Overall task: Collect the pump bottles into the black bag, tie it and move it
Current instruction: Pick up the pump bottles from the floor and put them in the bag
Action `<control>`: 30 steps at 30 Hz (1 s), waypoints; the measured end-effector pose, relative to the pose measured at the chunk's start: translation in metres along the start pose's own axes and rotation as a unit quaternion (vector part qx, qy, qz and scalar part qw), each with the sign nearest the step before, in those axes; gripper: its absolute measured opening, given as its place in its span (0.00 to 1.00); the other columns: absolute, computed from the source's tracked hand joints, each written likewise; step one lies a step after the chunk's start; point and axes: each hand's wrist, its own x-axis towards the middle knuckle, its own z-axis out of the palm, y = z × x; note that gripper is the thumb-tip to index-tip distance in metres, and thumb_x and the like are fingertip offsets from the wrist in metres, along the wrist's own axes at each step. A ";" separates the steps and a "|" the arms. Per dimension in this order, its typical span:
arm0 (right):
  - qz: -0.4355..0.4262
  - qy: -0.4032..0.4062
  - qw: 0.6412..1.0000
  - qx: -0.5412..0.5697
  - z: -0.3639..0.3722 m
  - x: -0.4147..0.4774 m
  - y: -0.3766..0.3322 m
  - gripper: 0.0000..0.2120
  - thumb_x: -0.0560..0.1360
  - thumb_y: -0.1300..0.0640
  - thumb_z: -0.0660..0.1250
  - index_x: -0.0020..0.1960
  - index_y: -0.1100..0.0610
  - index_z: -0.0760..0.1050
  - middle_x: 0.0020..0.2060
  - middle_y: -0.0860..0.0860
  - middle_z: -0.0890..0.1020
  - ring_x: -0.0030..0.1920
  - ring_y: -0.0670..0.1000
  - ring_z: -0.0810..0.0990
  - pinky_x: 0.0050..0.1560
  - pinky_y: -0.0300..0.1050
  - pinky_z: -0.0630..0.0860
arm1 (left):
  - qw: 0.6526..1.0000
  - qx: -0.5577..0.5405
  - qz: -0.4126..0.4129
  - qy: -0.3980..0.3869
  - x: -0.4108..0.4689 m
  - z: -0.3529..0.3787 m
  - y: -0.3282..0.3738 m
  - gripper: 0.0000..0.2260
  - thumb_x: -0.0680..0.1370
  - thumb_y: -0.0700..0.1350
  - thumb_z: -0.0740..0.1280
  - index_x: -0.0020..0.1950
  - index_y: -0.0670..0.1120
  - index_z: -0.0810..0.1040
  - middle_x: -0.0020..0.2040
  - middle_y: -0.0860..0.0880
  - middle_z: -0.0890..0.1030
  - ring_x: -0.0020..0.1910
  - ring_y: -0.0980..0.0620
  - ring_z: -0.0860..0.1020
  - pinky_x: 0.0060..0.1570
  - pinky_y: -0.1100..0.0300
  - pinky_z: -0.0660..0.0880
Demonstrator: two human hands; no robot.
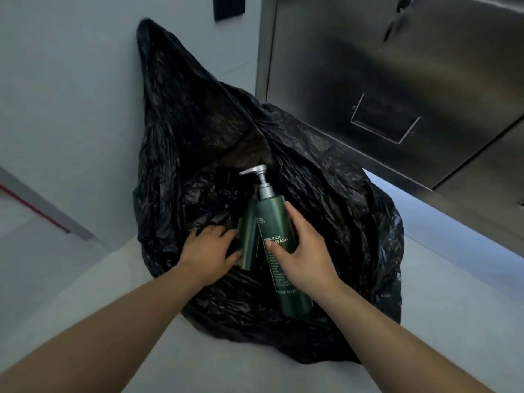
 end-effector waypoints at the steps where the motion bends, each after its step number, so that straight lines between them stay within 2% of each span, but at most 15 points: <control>1: 0.002 -0.002 1.000 -0.003 0.006 0.003 0.003 0.37 0.74 0.51 0.69 0.76 0.45 0.52 0.70 0.44 0.67 0.67 0.41 0.66 0.66 0.40 0.67 | 1.000 0.013 0.007 -0.005 -0.001 0.000 -0.006 0.25 0.78 0.61 0.55 0.74 0.55 0.60 0.70 0.50 0.69 0.70 0.49 0.65 0.70 0.46 0.60; 3: -0.002 -0.012 1.000 -0.011 0.016 0.010 0.011 0.37 0.75 0.51 0.68 0.76 0.45 0.50 0.70 0.46 0.66 0.67 0.42 0.66 0.65 0.39 0.65 | 1.000 0.026 0.010 -0.007 -0.005 0.001 -0.014 0.25 0.78 0.61 0.54 0.74 0.55 0.60 0.69 0.51 0.70 0.69 0.49 0.66 0.69 0.49 0.62; 7: -0.041 -0.027 0.997 -0.053 0.023 0.039 0.024 0.37 0.75 0.53 0.67 0.76 0.49 0.50 0.68 0.51 0.68 0.66 0.51 0.69 0.64 0.41 0.66 | 1.000 0.028 0.011 -0.004 -0.018 -0.002 -0.013 0.25 0.78 0.62 0.54 0.74 0.54 0.61 0.66 0.52 0.73 0.65 0.50 0.71 0.64 0.53 0.68; 10: -0.046 -0.037 0.996 -0.070 0.028 0.066 0.030 0.37 0.75 0.55 0.67 0.76 0.49 0.49 0.67 0.54 0.69 0.64 0.55 0.70 0.61 0.42 0.67 | 0.999 0.032 -0.018 0.007 -0.026 -0.008 -0.007 0.25 0.78 0.62 0.54 0.74 0.55 0.61 0.67 0.52 0.73 0.66 0.50 0.71 0.65 0.53 0.66; 14: -0.030 -0.076 0.994 -0.073 0.036 0.090 0.036 0.37 0.75 0.56 0.67 0.77 0.49 0.50 0.67 0.56 0.69 0.64 0.57 0.71 0.63 0.51 0.71 | 0.996 0.067 -0.057 0.009 -0.028 -0.025 0.001 0.25 0.79 0.62 0.54 0.74 0.55 0.60 0.67 0.51 0.73 0.66 0.49 0.70 0.66 0.53 0.65; 17: -0.028 -0.099 0.993 -0.054 0.041 0.094 0.042 0.37 0.74 0.58 0.68 0.76 0.49 0.52 0.66 0.57 0.70 0.62 0.59 0.73 0.60 0.51 0.73 | 0.993 0.091 -0.075 0.007 -0.020 -0.041 0.008 0.26 0.78 0.62 0.54 0.74 0.55 0.59 0.67 0.51 0.73 0.66 0.48 0.71 0.64 0.52 0.66; 21: -0.018 -0.120 0.992 -0.039 0.039 0.093 0.059 0.37 0.75 0.53 0.67 0.77 0.51 0.50 0.71 0.57 0.65 0.66 0.59 0.70 0.63 0.53 0.72 | 0.990 0.096 -0.099 0.033 -0.012 -0.055 0.023 0.25 0.78 0.62 0.55 0.74 0.55 0.61 0.67 0.51 0.73 0.65 0.49 0.71 0.64 0.52 0.68; 25: -0.020 -0.184 0.980 -0.079 0.030 0.100 0.064 0.39 0.75 0.45 0.65 0.77 0.51 0.46 0.77 0.56 0.53 0.72 0.58 0.63 0.61 0.50 0.72 | 0.988 0.086 -0.114 0.054 -0.012 -0.061 0.033 0.24 0.78 0.59 0.57 0.73 0.55 0.63 0.66 0.51 0.74 0.64 0.48 0.73 0.63 0.49 0.69; 30: -0.033 -0.163 0.985 -0.053 0.031 0.096 0.047 0.37 0.75 0.44 0.66 0.76 0.53 0.51 0.76 0.53 0.56 0.75 0.54 0.57 0.68 0.45 0.62 | 0.987 0.033 -0.103 0.117 -0.012 -0.072 0.031 0.24 0.77 0.56 0.62 0.72 0.52 0.67 0.64 0.49 0.76 0.62 0.46 0.74 0.59 0.51 0.73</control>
